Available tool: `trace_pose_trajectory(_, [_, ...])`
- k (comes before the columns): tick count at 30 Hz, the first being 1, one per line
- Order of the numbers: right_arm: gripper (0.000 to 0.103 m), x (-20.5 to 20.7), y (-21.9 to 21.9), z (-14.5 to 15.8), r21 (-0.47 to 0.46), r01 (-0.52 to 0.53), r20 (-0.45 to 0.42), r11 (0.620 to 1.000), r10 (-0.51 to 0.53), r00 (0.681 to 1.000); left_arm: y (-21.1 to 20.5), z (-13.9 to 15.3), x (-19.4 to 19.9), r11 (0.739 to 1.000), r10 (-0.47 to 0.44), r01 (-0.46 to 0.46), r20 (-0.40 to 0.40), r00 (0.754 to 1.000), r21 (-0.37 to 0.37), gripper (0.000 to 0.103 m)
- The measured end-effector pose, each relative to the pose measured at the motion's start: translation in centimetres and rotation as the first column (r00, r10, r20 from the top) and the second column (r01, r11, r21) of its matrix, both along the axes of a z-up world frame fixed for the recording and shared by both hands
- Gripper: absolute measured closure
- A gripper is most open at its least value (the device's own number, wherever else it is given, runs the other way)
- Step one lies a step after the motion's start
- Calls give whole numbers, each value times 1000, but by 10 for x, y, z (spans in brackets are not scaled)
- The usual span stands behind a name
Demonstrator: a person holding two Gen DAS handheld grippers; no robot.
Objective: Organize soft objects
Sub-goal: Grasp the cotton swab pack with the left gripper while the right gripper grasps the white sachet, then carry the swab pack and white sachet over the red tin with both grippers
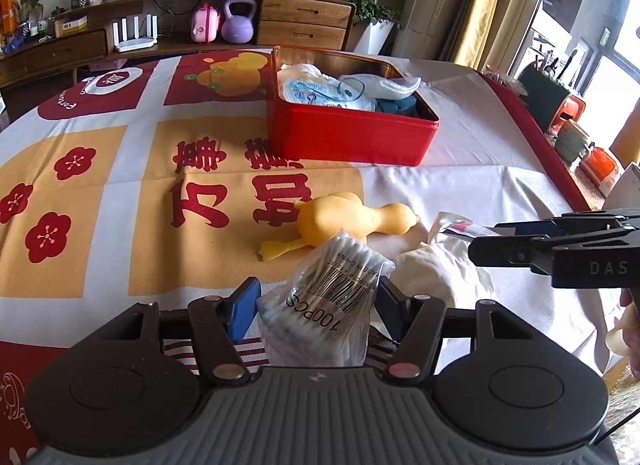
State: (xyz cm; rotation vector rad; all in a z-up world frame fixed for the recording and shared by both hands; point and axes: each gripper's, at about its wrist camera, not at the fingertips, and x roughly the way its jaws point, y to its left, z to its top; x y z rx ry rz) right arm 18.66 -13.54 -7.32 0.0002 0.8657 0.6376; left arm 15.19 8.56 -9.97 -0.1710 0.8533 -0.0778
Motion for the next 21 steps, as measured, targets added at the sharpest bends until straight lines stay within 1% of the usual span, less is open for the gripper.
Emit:
trace_pose_trajectory(5, [57, -6, -5, 17, 18, -5, 35, 1000, 4, 999, -3, 18, -3, 1000, 14, -13, 31, 999, -17, 41])
trace_pose_trajectory(12, [57, -6, -10, 41, 13, -22, 89, 1000, 21, 996, -9, 48, 4, 1000, 24, -24, 61, 998, 0, 41])
trace_pose_trajectory(21, [56, 9, -17, 68, 3, -16, 156, 1000, 15, 988, -17, 88, 27, 999, 20, -23, 102, 995, 26, 41])
